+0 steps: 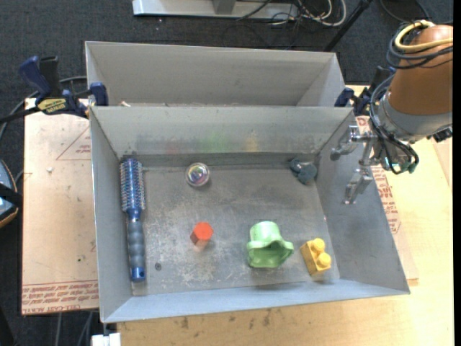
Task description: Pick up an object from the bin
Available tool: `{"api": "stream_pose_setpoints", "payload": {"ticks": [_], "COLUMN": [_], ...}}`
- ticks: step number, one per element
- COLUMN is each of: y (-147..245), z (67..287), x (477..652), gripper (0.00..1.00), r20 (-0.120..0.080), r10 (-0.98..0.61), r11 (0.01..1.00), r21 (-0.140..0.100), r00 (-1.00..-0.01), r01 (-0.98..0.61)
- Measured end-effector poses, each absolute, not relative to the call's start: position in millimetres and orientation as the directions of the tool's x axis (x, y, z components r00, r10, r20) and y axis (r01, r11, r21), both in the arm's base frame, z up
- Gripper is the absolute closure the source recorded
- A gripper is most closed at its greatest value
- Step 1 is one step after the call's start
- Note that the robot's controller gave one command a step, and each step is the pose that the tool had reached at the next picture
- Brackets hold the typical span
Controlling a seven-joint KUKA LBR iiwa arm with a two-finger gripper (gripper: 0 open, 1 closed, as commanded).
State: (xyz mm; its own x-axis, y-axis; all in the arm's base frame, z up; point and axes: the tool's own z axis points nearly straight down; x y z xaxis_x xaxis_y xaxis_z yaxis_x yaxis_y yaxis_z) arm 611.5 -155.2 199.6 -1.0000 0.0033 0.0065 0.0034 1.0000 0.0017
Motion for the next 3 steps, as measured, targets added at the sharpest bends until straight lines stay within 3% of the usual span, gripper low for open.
{"api": "stream_pose_setpoints", "payload": {"ticks": [1, 2, 3], "y": [-79.3, 26.0, 59.9], "z": [120.1, 116.9, 133.8], "x": [654.9, 611.7, 509.8], "gripper": [0.0, 0.0, 0.0], "r20": [0.002, 0.0, 0.002], "r10": [-0.148, -0.387, -0.446], "r11": [0.989, 0.922, 0.895], "r21": [0.005, 0.005, 0.004], "r00": [-0.989, -0.922, -0.895], "r01": [-0.148, -0.387, -0.446]}}
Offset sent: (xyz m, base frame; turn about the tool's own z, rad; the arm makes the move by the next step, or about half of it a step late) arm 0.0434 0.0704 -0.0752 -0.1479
